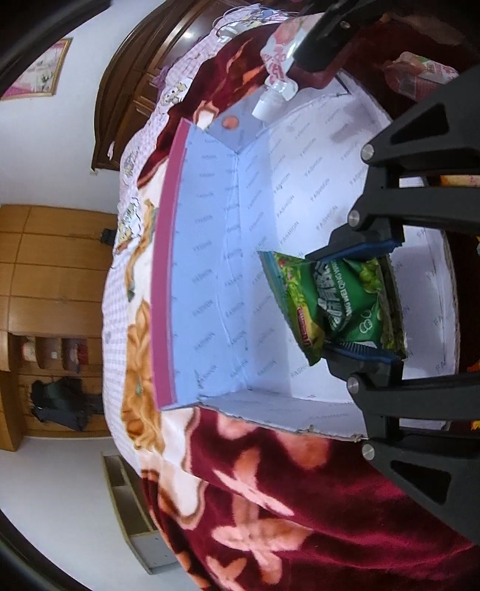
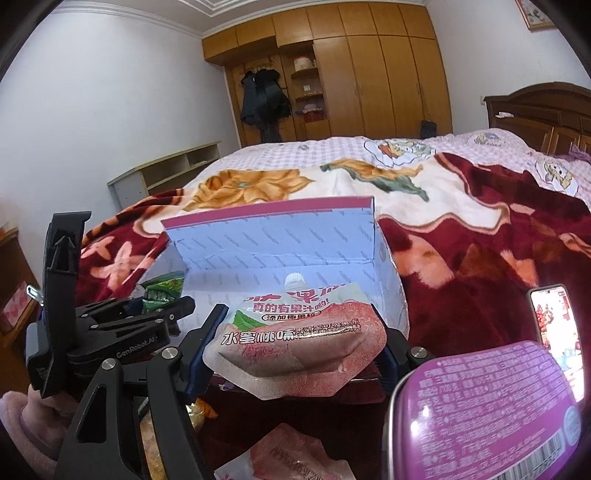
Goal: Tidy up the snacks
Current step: 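Open the left tool to drop the bag while the right tool drops the pink pouch in the box, then withdraw both tools from the box back toward the snack pile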
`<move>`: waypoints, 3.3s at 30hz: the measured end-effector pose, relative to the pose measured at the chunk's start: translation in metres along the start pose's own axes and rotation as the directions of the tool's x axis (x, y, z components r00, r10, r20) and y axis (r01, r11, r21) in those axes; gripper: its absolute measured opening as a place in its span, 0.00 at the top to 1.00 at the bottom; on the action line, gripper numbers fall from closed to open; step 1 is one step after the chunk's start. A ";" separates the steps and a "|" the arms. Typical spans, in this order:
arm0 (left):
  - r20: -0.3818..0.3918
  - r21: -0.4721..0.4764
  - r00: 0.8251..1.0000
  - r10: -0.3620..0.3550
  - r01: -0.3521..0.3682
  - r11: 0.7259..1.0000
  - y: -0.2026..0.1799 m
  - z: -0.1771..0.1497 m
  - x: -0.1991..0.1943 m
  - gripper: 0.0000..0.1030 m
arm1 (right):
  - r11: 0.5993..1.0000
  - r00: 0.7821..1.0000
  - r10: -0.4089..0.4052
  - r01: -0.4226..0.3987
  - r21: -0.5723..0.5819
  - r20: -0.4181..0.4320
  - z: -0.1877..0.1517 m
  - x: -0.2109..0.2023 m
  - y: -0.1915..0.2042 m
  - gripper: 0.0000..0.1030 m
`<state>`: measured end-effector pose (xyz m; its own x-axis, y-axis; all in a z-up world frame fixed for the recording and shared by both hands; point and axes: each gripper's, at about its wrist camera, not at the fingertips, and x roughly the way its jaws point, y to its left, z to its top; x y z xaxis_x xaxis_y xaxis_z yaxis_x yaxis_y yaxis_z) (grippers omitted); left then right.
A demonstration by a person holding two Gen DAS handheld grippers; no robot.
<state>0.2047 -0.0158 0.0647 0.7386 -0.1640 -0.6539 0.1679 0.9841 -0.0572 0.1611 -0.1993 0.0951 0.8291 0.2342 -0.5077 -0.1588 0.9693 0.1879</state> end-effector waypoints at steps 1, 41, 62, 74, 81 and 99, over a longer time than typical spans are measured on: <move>-0.002 -0.002 1.000 0.003 -0.003 1.000 0.000 0.000 0.001 0.61 | 1.000 1.000 -0.001 0.001 0.002 -0.004 -0.001 0.001 0.000 0.30; 0.017 0.010 1.000 0.004 -0.005 1.000 -0.002 -0.001 -0.004 0.36 | 1.000 1.000 -0.002 0.002 0.013 -0.027 0.002 0.026 -0.002 0.19; 0.072 0.018 0.997 -0.037 0.036 0.999 -0.015 0.001 -0.056 0.36 | 0.999 0.997 0.037 -0.038 0.018 0.065 0.005 -0.018 0.007 0.12; 0.081 0.026 0.995 -0.050 0.048 0.999 -0.023 -0.014 -0.091 0.36 | 0.999 0.997 0.047 -0.048 0.017 0.066 -0.005 -0.040 0.015 0.12; 0.081 0.020 0.995 -0.050 0.048 0.999 -0.023 -0.028 -0.106 0.36 | 0.998 0.996 0.055 -0.058 0.035 0.067 -0.017 -0.056 0.018 0.12; 0.056 0.006 0.997 -0.045 0.045 0.999 -0.018 -0.068 -0.125 0.36 | 0.996 0.998 0.060 -0.063 0.070 0.034 -0.049 -0.074 0.025 0.12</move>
<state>0.0649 -0.0082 0.0965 0.7656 -0.2119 -0.6074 0.2047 0.9754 -0.0823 0.0695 -0.1890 0.0963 0.8355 0.2897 -0.4669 -0.1725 0.9450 0.2777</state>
